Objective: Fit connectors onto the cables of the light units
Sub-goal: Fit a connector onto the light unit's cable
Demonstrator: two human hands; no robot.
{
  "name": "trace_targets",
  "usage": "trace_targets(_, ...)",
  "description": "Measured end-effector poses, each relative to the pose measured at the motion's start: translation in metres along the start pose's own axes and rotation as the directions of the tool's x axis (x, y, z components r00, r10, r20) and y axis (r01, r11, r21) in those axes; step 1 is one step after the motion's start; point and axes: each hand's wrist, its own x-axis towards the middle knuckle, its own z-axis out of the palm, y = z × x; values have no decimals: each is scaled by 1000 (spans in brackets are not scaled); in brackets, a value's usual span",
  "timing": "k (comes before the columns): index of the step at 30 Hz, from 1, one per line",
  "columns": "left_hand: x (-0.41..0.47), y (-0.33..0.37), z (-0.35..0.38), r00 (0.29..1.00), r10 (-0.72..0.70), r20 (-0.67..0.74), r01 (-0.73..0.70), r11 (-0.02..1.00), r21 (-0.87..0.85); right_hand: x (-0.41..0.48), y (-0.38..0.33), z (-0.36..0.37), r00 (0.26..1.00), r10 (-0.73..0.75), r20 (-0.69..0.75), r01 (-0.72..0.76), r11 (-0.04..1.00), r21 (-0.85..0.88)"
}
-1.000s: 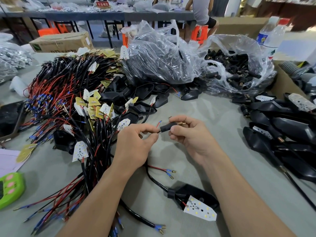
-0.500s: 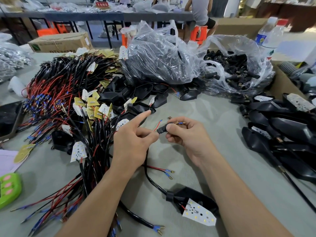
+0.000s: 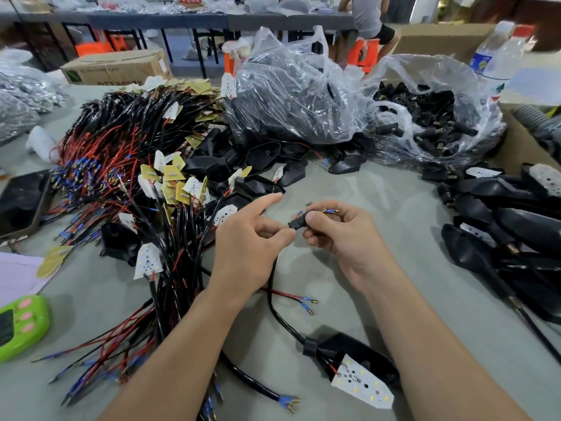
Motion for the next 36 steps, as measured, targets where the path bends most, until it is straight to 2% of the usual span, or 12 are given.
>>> trace_targets(36,-2,-5,2,999,-31,41,32,999,-13,2,4,0,1000,-1,0,1,999,-35)
